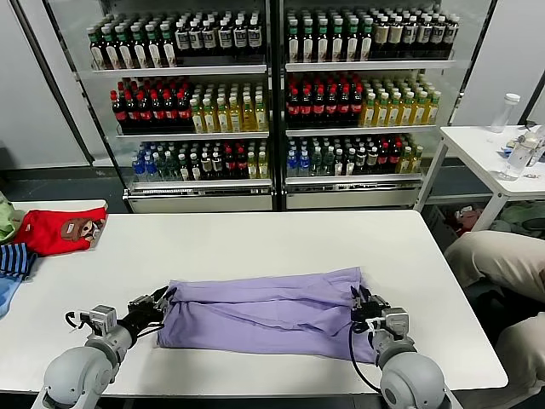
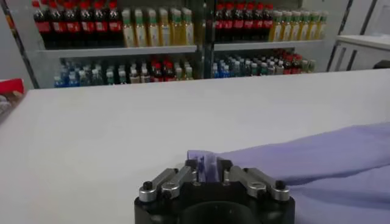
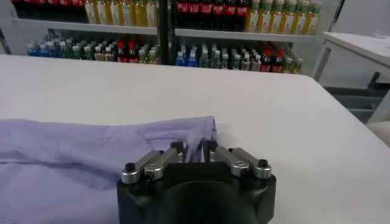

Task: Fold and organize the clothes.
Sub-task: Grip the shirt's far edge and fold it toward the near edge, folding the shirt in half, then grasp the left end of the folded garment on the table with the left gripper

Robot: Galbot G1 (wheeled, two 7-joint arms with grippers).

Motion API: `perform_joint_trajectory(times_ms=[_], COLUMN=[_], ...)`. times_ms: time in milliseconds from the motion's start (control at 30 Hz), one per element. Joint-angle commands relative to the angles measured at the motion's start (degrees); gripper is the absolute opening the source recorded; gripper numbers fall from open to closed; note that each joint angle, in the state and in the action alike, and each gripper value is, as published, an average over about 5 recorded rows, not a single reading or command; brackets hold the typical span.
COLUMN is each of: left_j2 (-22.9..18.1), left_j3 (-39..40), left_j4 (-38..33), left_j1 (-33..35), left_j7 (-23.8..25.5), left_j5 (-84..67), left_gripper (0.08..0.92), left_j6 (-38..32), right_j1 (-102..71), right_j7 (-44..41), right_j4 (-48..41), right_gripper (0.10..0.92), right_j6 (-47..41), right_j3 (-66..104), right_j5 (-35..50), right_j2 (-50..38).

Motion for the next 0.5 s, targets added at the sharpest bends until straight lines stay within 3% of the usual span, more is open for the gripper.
perform_joint_trajectory(times_ms=[33, 400, 500], left_j2=[-5.20, -9.42, -9.57], left_j3=[-0.04, 2.64, 2.80], left_j4=[-5.82, -4.83, -4.59], left_j1=[2.91, 2.45, 2.34], left_j7=[-12.06, -19.44, -20.89], left_j5=[1.46, -6.15, -6.80], left_gripper=[0.415, 0.734, 0.797], left_j6=[-0.22, 2.76, 3.22], right_j1=[-13.60, -16.31, -16.43], right_j7=[-0.88, -1.24, -1.26], right_j4=[12.05, 13.75, 13.38], right_gripper=[0.475, 0.783, 0.816], right_j6=[0.80, 1.68, 1.89], right_j3=[6.22, 3.96, 3.22], right_j5=[-2.21, -4.98, -5.89], right_j2=[1.59, 2.66, 3.09])
